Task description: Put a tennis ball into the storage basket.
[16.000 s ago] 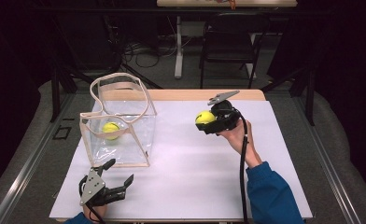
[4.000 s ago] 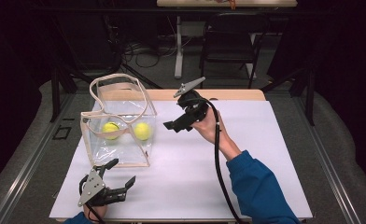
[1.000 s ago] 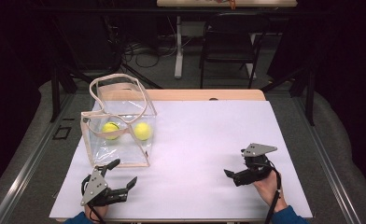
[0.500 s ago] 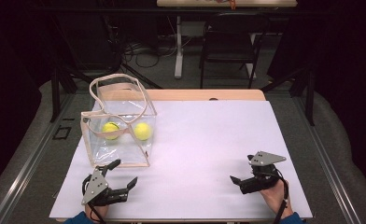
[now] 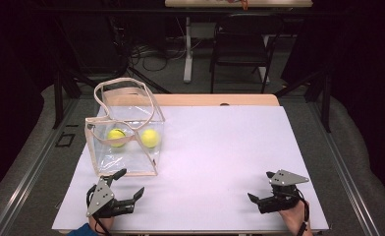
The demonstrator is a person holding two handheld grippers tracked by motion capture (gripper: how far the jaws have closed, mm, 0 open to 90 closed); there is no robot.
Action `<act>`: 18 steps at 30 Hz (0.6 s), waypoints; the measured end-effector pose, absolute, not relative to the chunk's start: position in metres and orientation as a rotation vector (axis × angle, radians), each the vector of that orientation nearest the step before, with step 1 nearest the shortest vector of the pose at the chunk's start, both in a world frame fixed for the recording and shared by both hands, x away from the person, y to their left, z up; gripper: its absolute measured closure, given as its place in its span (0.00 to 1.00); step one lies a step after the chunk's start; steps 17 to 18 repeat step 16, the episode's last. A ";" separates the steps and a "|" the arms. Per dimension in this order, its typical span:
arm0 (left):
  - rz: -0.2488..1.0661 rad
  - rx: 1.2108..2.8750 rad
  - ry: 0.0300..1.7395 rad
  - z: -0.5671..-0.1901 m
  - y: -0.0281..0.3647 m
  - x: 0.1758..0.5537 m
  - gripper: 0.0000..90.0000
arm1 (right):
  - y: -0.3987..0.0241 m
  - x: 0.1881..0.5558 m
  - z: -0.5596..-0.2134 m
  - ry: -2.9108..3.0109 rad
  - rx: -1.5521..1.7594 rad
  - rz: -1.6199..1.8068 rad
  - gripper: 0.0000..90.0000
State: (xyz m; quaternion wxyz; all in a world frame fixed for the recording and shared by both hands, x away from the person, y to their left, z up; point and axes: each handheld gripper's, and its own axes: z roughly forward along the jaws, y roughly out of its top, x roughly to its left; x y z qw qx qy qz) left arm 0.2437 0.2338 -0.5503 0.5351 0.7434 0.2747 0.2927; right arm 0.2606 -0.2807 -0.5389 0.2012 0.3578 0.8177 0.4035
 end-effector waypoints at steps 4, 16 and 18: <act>0.701 1.770 0.654 -0.550 0.234 0.242 0.18 | -0.283 0.256 -0.540 2.266 1.002 1.125 0.00; 0.693 1.789 0.667 -0.551 0.232 0.243 0.18 | -0.288 0.252 -0.543 2.243 1.019 1.141 0.00; 0.693 1.789 0.667 -0.551 0.232 0.243 0.18 | -0.288 0.252 -0.543 2.243 1.019 1.141 0.00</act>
